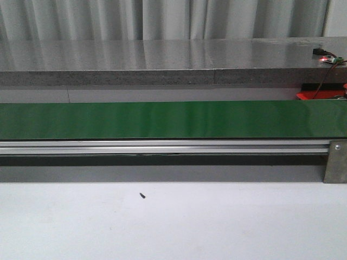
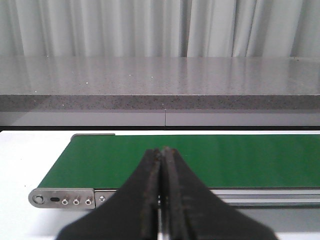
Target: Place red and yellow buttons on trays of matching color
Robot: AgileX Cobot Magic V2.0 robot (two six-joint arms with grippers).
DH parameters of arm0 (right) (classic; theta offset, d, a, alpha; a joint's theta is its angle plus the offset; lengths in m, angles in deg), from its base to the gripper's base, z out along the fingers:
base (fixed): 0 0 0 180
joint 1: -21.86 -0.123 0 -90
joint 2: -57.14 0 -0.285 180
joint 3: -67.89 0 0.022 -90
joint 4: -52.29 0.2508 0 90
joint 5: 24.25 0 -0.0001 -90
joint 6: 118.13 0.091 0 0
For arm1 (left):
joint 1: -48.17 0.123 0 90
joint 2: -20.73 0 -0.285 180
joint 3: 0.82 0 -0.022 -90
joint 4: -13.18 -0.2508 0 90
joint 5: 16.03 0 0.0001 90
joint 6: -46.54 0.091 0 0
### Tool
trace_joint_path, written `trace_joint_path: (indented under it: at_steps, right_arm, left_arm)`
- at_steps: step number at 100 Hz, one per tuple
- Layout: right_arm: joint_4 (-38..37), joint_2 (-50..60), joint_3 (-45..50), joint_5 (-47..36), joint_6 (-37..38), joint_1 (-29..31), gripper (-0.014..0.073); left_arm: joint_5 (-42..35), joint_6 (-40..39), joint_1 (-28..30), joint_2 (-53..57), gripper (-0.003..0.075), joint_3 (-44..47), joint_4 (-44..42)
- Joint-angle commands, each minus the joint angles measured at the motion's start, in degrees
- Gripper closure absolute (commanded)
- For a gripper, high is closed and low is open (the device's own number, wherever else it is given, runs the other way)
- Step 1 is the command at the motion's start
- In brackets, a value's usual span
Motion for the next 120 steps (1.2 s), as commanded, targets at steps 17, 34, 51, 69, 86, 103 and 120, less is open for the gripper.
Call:
trace_joint_path:
  at_steps: [17, 34, 51, 69, 86, 103, 120]
  right_arm:
    - [-15.63, 3.53, 4.81, -11.13, 15.72, -0.13, 0.0653]
    - [-15.48, 9.08, 4.75, -3.85, 15.62, -0.13, 0.0653]
    - [-13.88, 15.85, 4.8, 1.91, 14.2, -0.18, 0.0653]
    - [-9.8, 16.81, 4.86, 6.26, 9.44, -0.25, 0.0653]
    - [-9.8, 16.81, 4.86, 6.06, 9.44, -0.25, 0.0653]
    - [-9.73, 16.81, 4.86, 5.92, 9.52, -0.25, 0.0653]
    - [-9.73, 16.81, 4.86, 5.92, 9.52, -0.25, 0.0653]
  left_arm:
    - [-4.29, -0.43, 0.07, 1.89, 0.074, 2.37, 0.01]
    - [-4.29, -0.43, 0.07, 1.89, 0.074, 2.37, 0.01]
    - [-4.29, -0.43, 0.07, 1.89, 0.074, 2.37, 0.01]
    - [-4.29, -0.43, 0.07, 1.89, 0.074, 2.37, 0.01]
    - [-4.29, -0.43, 0.07, 1.89, 0.074, 2.37, 0.01]
    - [-4.29, -0.43, 0.07, 1.89, 0.074, 2.37, 0.01]
    - [-4.29, -0.43, 0.07, 1.89, 0.074, 2.37, 0.01]
